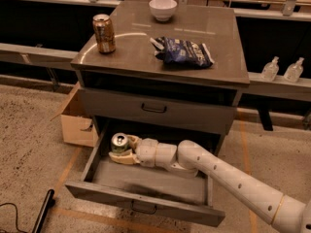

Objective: Place green can into middle drawer

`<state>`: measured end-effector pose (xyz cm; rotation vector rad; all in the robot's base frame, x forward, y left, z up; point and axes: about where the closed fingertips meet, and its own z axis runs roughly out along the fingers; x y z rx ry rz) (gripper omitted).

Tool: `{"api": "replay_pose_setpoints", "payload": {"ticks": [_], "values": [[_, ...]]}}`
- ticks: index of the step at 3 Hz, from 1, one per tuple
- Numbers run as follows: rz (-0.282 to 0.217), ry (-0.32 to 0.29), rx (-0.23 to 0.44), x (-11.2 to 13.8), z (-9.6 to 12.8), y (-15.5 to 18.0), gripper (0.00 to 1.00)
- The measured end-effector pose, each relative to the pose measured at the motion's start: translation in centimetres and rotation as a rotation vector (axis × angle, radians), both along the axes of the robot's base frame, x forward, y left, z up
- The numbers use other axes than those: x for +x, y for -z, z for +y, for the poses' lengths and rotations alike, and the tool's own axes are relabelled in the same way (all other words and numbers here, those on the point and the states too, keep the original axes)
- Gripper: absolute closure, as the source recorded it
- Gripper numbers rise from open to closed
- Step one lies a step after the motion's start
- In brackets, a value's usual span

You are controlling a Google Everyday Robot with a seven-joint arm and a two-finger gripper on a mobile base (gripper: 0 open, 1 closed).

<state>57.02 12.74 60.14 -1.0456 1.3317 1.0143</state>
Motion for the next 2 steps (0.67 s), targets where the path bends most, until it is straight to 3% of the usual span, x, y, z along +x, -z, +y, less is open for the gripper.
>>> {"api": "replay_pose_setpoints", "payload": {"ticks": [2], "values": [[0.012, -0.025, -0.036, 2.2, 3.0, 7.5, 1.0]]}}
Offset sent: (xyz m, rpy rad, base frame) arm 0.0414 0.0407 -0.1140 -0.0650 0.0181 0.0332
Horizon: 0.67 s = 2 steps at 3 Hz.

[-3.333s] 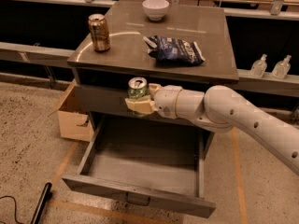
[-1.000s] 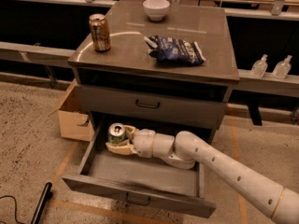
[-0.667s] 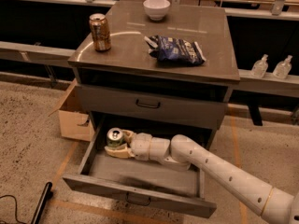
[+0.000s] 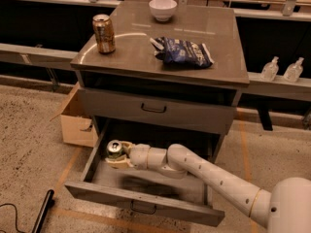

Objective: Place green can into middle drawer

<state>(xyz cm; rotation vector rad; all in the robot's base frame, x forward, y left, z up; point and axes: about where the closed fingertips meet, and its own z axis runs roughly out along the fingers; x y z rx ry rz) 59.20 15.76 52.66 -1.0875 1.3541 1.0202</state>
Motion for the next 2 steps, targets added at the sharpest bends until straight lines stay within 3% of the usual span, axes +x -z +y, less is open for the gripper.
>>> {"api": "replay_pose_setpoints", "payload": {"ticks": [2], "values": [[0.012, -0.021, -0.038, 2.6, 1.2, 5.0, 1.0]]}}
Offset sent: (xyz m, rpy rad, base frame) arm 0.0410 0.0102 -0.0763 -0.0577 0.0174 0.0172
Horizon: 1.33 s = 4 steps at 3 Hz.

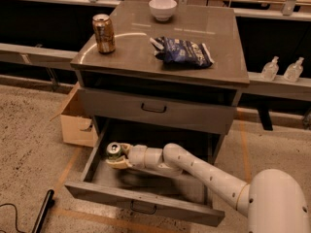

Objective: Place green can into middle drawer

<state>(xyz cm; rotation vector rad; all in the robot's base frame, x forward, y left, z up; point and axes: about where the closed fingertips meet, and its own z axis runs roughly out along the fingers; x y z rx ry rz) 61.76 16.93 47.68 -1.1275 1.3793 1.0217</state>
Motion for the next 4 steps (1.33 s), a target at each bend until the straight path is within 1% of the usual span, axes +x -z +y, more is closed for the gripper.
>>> {"api": "replay_pose_setpoints", "payload": {"ticks": [1, 2, 3, 4], "values": [[-0.001, 0.004, -0.023, 0.5, -0.2, 1.7, 1.0], [0.003, 0.007, -0.043, 0.6, -0.5, 3.0, 0.91], [0.017, 0.005, -0.054, 0.6, -0.5, 4.0, 0.75], [0.023, 0.006, -0.064, 0.6, -0.5, 4.4, 0.52]]}}
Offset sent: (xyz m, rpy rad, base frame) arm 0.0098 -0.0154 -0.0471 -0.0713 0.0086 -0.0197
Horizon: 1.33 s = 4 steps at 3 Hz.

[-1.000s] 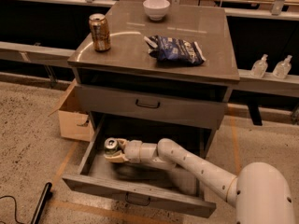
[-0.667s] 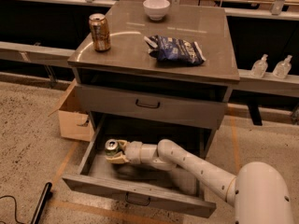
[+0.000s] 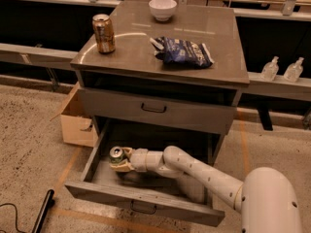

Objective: Place green can into middle drawer

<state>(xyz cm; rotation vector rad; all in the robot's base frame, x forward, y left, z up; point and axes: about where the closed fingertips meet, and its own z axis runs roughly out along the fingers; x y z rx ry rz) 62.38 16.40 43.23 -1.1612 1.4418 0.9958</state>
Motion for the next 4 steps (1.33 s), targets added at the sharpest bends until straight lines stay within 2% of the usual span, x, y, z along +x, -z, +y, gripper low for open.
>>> {"api": "replay_pose_setpoints", "payload": {"ticks": [2, 3, 4], "values": [[-0.005, 0.014, -0.024, -0.27, 0.18, 0.39, 0.05], [-0.002, 0.033, -0.032, -0.35, 0.18, 0.34, 0.0], [-0.004, 0.046, -0.044, -0.2, -0.35, -0.3, 0.0]]}}
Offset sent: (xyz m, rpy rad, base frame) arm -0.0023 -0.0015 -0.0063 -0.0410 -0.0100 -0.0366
